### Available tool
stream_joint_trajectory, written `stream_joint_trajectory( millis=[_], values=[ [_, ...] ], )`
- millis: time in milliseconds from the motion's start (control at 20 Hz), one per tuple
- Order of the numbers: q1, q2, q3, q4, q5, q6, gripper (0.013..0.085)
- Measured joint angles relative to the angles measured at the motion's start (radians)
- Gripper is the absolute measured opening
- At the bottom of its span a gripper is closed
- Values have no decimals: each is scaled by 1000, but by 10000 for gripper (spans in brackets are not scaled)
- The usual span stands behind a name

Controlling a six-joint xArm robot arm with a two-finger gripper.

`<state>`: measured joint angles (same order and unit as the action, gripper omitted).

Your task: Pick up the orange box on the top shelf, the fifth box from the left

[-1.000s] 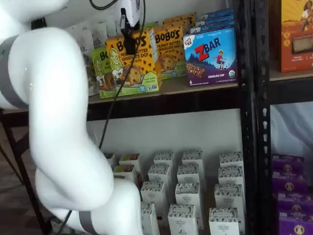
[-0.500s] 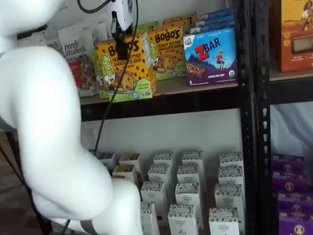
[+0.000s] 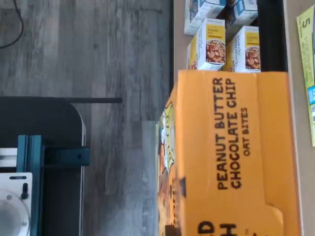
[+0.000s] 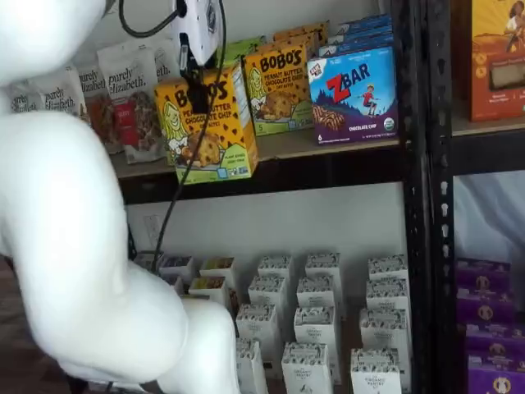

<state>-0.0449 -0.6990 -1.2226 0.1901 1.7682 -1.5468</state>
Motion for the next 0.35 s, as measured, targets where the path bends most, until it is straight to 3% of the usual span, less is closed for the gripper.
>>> stream_joint_trajectory(
  millis=[350],
  values=[
    [20,-37,47,-7,-29,16,330]
  ],
)
